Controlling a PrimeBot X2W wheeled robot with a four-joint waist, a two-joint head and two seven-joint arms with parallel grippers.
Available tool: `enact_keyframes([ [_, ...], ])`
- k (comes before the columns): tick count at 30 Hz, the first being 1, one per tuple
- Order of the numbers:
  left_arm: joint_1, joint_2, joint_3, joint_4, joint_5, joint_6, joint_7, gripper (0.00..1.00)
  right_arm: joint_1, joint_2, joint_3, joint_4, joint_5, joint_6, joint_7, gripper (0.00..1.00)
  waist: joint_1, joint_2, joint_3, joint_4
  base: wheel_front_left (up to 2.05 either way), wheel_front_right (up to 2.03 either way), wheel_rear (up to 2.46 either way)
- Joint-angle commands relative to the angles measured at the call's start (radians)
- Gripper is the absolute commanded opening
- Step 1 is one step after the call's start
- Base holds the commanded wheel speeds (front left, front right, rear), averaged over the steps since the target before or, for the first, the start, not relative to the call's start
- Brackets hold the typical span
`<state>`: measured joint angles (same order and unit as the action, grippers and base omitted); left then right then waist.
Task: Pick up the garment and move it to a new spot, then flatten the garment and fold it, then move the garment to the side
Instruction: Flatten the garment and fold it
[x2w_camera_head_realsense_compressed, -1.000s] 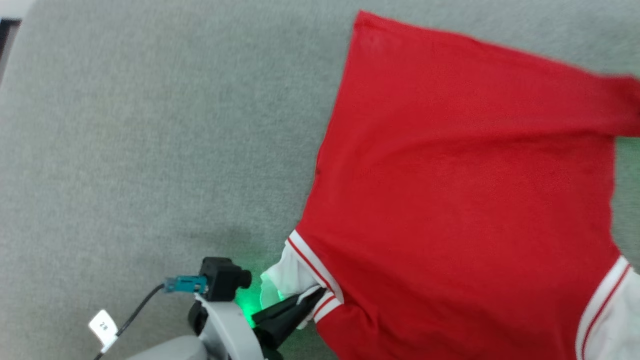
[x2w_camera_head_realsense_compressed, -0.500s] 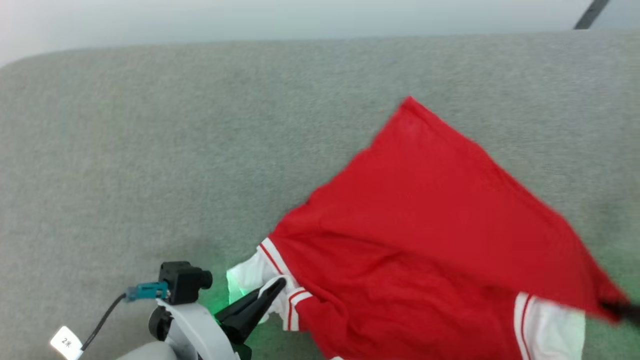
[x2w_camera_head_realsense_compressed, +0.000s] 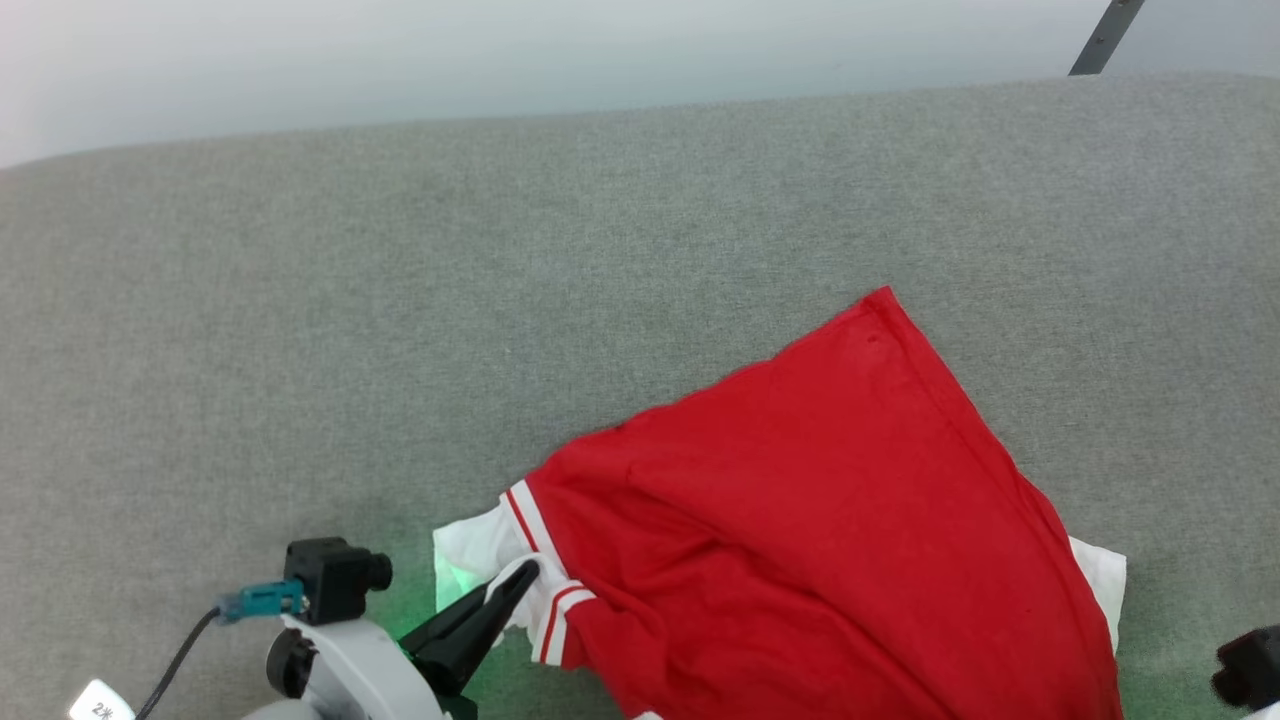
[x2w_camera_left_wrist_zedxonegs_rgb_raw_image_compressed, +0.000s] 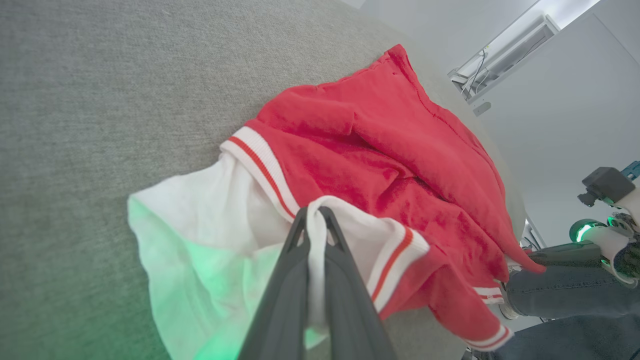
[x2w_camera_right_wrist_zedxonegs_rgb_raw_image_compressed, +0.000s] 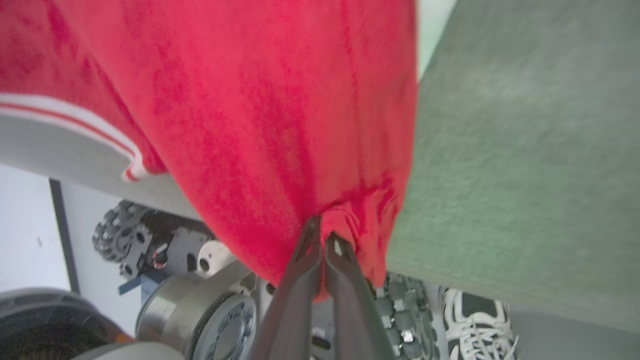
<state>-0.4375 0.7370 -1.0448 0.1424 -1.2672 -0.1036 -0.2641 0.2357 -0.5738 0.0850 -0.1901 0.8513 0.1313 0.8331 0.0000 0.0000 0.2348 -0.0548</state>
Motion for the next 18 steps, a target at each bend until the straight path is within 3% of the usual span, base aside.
enact_keyframes([
  [1, 0.015, 0.002, 0.005, 0.001, 0.003, 0.003, 0.001, 0.0, -0.011, 0.003, -0.016, -0.005, -0.012, -0.001, -0.007, 1.0, 0.0, 0.0, -0.004, -0.003, 0.0, 0.0, 0.0],
  [12, 0.03, -0.033, 0.028, 0.002, 0.026, -0.005, 0.001, 0.0, -0.1, -0.061, -0.242, -0.188, -0.052, -0.001, 0.038, 1.0, 0.0, 0.0, -0.014, 0.031, 0.0, 0.0, 0.0],
  [14, 0.033, -0.042, 0.038, 0.005, 0.031, -0.007, 0.001, 0.0, -0.185, -0.06, -0.234, -0.195, -0.085, -0.001, 0.008, 1.0, 0.0, 0.0, -0.009, 0.038, 0.0, 0.0, 0.0],
  [18, 0.031, -0.067, 0.038, 0.017, 0.043, -0.011, 0.001, 0.0, -0.393, -0.046, -0.089, -0.12, -0.158, -0.001, -0.075, 1.0, 0.0, 0.0, 0.0, 0.061, 0.0, 0.0, 0.0],
])
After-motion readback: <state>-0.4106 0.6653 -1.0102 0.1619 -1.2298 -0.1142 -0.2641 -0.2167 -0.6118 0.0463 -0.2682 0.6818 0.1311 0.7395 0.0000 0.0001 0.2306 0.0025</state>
